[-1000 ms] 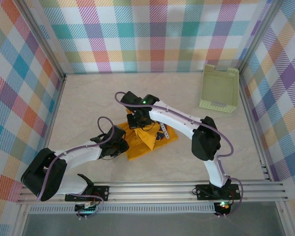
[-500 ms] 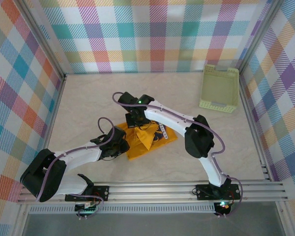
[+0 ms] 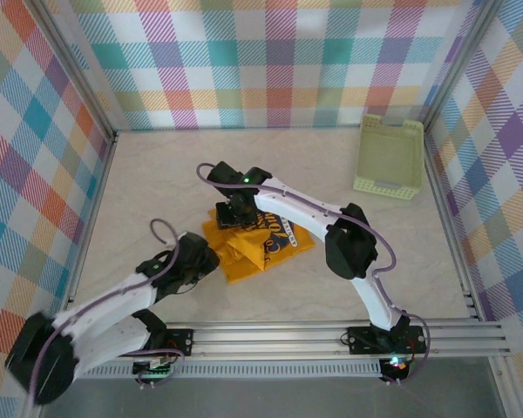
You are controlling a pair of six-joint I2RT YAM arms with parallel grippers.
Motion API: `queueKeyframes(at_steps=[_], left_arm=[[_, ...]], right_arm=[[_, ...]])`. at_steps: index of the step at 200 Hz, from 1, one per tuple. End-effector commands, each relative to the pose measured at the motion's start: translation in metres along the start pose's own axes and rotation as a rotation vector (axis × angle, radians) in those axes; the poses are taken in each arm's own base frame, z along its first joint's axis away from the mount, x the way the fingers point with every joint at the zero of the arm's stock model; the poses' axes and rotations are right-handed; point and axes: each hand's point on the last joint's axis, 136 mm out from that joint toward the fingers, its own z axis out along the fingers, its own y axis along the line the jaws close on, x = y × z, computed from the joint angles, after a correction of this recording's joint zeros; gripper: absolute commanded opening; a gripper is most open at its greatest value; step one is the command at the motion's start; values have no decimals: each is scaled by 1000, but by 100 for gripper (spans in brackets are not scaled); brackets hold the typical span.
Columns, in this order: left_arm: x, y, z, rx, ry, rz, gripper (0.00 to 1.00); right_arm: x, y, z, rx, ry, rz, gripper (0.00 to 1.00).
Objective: Fold the inside-out t-shirt
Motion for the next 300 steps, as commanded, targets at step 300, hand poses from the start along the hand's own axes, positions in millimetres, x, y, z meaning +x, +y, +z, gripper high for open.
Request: queueKeyframes(at_steps=[300], left_arm=[[4, -91, -33, 136, 50, 228, 52]], right_arm=[[-36, -124, -44, 71, -144, 60, 48]])
